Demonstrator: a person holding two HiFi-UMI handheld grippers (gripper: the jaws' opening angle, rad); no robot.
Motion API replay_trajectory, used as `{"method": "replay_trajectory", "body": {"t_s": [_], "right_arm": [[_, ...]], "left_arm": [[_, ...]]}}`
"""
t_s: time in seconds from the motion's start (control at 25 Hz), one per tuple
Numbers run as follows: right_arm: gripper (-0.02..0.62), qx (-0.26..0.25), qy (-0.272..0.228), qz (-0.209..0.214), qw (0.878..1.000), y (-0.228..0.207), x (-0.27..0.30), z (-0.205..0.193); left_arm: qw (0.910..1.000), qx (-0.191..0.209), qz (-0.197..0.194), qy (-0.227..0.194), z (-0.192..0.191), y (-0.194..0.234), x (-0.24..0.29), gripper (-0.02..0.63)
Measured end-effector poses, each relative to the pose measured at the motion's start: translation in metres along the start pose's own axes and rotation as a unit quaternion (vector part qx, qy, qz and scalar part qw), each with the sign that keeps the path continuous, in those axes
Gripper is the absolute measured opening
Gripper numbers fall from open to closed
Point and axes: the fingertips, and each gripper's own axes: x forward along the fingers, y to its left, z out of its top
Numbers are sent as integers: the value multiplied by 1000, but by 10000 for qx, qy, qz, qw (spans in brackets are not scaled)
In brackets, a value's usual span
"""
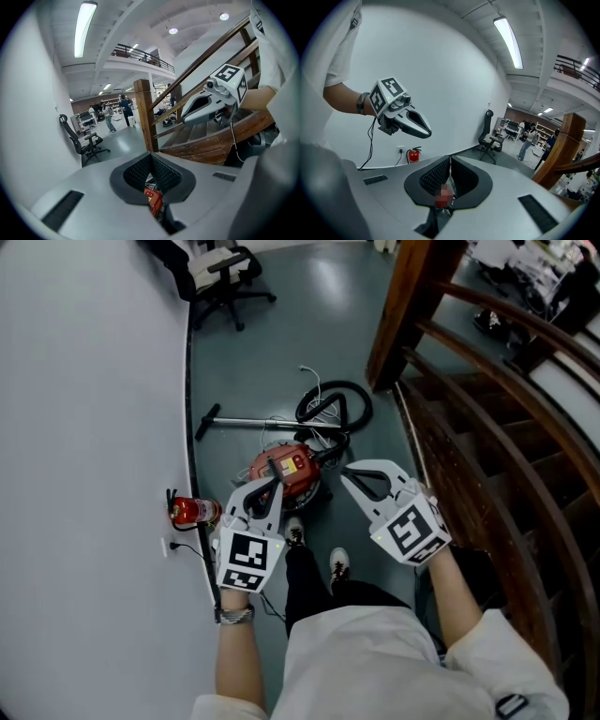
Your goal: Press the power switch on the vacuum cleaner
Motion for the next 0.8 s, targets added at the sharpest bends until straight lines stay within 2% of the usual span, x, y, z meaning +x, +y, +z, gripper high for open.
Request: {"method": "replay_trajectory", "body": {"t_s": [0.24, 0.44, 0.56, 0.8], "right_arm": [[31, 161, 33, -73, 9998, -6, 10, -9], [31, 330, 93, -145, 9993, -6, 22, -21], [31, 246, 242, -220, 9992, -9, 29, -32], [31, 396, 223, -240, 9987, -11, 49, -46]], "left_arm": [[9998, 143, -126, 75, -12, 1, 11, 0], [9997, 112, -156, 151, -26, 11, 20, 1], [9997, 104, -183, 144, -31, 16, 31, 2], [9993, 64, -337, 143, -47, 21, 54, 2]]}}
